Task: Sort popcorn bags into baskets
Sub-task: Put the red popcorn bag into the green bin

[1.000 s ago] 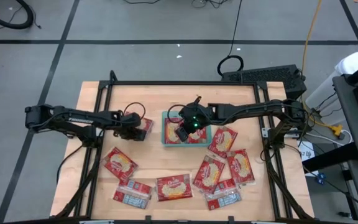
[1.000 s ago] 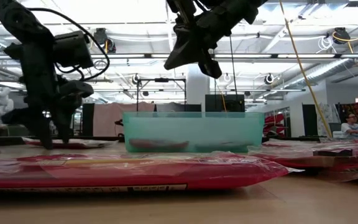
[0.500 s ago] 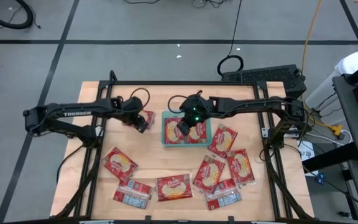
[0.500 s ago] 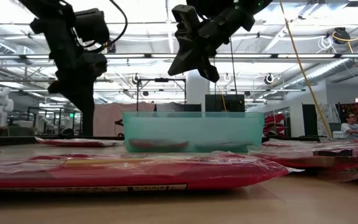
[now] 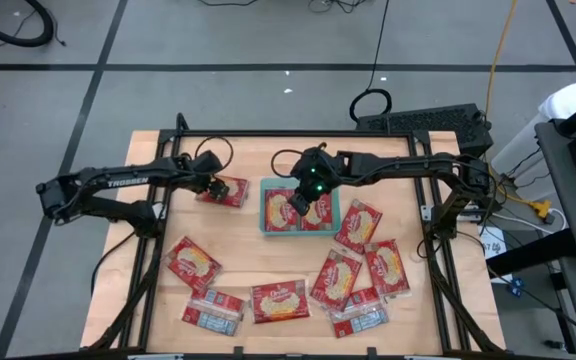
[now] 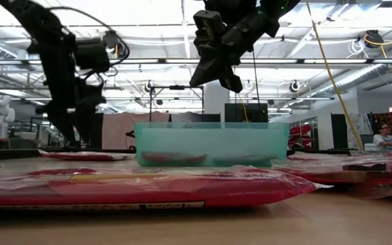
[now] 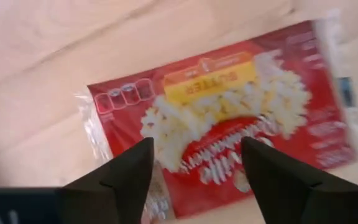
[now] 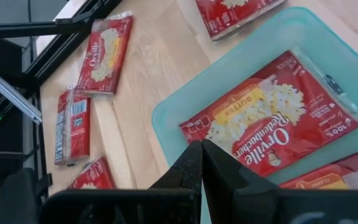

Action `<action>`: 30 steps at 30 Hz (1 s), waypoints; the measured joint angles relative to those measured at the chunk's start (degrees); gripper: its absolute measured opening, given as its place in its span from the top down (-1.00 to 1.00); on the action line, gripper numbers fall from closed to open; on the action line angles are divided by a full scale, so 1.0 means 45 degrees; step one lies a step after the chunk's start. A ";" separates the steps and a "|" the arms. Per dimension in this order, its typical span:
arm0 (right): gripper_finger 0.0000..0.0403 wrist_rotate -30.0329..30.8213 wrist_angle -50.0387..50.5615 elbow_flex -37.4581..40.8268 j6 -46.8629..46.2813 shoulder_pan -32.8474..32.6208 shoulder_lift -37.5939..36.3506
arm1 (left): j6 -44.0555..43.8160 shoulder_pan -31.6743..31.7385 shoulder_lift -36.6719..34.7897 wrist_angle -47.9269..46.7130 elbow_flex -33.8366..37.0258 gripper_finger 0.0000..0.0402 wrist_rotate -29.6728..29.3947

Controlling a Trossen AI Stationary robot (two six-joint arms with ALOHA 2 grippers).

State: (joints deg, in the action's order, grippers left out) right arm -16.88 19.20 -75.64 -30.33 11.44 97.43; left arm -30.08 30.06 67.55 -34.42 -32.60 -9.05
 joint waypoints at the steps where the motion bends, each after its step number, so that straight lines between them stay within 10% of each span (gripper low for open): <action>1: 1.00 0.0000 -0.0005 0.0000 0.0000 -0.0001 0.0000 | -0.0007 0.0049 0.0000 0.0445 0.0330 -0.15 0.0002; 13: 1.00 -0.0310 -0.0069 0.0000 -0.0398 -0.0224 0.0000 | -0.2624 -0.0348 -0.0063 0.1114 0.1964 0.30 0.1439; 21: 1.00 0.0188 -0.0132 0.0000 -0.0843 -0.0577 0.0000 | -0.4000 -0.1393 -0.0003 0.0559 0.1064 0.40 0.5721; 30: 1.00 0.0400 -0.0257 0.0000 -0.1084 -0.0854 -0.0005 | -0.2164 -0.2803 -0.0024 -0.0736 -0.0786 0.43 0.3879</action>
State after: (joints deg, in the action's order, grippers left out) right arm -15.08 18.04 -75.64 -35.21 7.60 97.41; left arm -39.81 17.44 67.44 -37.74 -36.14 8.41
